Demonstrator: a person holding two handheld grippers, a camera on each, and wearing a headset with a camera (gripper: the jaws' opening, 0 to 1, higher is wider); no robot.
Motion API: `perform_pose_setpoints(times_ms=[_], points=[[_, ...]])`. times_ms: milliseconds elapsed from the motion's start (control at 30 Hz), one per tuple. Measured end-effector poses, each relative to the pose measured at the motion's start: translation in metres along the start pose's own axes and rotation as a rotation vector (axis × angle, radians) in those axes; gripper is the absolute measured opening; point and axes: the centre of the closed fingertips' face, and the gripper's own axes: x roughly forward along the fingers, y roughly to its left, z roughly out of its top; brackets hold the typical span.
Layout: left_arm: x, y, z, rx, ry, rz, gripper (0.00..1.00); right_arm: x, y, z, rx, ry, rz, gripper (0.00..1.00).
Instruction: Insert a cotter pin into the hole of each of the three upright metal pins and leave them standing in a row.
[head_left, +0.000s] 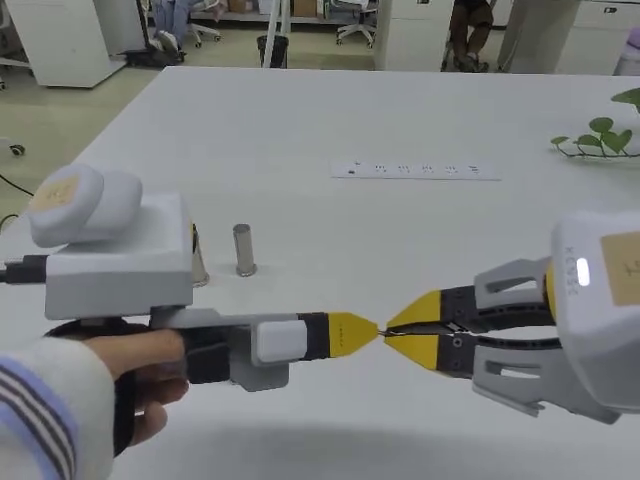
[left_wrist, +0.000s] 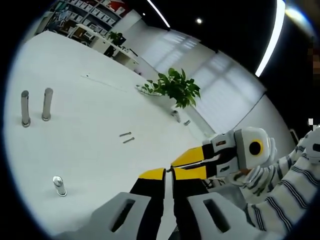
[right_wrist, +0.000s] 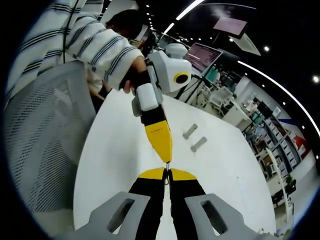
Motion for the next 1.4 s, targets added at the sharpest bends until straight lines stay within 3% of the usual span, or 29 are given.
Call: perform_pose_setpoints(times_ms=[500,667,1167,1300,1400], points=[[0.000,-0.004,-0.005,-0.011,0.023,-0.024,0.01,0.000,0.004,0.002,-0.018,-0.002,0.010,0.03],[-0.001,-0.004,-0.004,-0.054,0.028,-0.022,0.00,-0.001,0.005,0.003,-0.025,-0.001,0.010,0.03],[-0.004,-0.005,-0.012,-0.023,0.060,-0.011,0.00,0.002,0.012,0.004,-0.022,-0.006,0.028,0.03],[-0.007,-0.005,-0.011,-0.016,0.058,-0.010,0.00,0.002,0.007,0.002,0.006,-0.009,0.001,0.15],[-0.010,-0.004,-0.009,0.000,0.045,-0.005,0.00,0.000,0.005,0.000,0.057,-0.022,0.005,0.15]])
